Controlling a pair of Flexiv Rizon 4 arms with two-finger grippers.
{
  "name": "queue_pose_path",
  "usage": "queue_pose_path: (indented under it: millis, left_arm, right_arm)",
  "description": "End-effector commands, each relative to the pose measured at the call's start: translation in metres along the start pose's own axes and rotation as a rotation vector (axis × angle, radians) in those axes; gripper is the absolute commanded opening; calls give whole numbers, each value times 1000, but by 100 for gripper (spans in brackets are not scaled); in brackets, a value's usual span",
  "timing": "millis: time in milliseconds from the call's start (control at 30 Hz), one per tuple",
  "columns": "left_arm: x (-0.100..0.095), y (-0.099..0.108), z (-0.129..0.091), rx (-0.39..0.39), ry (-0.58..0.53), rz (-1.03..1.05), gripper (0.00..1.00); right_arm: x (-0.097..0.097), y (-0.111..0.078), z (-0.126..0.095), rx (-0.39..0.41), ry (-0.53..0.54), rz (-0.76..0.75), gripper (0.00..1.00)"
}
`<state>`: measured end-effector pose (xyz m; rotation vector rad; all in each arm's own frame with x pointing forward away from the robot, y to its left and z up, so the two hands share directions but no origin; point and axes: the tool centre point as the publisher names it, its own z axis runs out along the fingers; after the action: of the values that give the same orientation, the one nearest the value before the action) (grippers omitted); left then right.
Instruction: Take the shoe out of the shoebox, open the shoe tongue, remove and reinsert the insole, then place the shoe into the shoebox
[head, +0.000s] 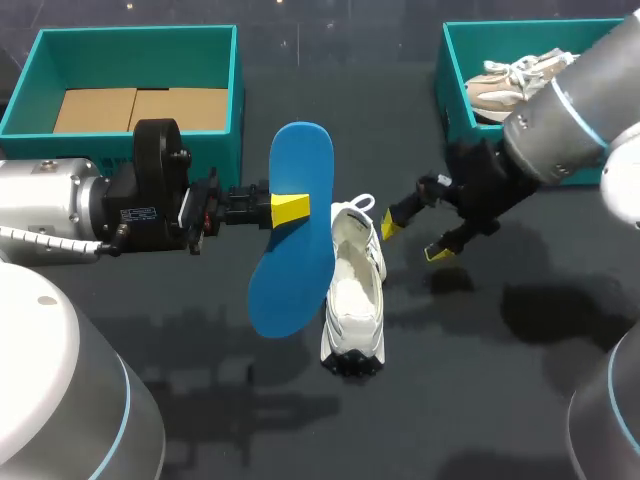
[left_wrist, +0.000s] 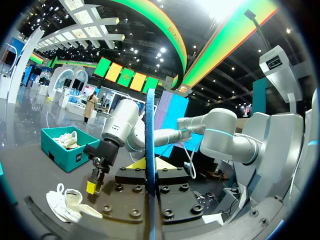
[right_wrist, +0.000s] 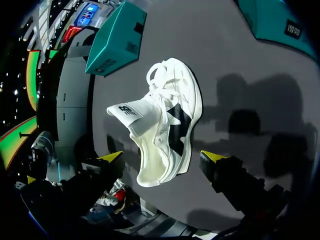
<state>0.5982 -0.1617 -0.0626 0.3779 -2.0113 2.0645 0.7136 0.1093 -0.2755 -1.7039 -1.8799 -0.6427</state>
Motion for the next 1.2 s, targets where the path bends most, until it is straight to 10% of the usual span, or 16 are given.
queue_pose_path:
  millis: [33, 400, 700, 1200]
  left_arm:
    - [1, 2, 1, 3, -3, 0, 0]
    - [1, 2, 1, 3, -3, 0, 0]
    - [1, 2, 1, 3, -3, 0, 0]
    - [1, 2, 1, 3, -3, 0, 0]
  right_arm:
    - [-9, -7, -14, 57, 404, 12, 100]
    - [11, -4, -29, 116, 535, 54, 100]
    - [51, -3, -52, 18, 530, 73, 100]
    - [61, 1, -67, -62, 587, 131, 100]
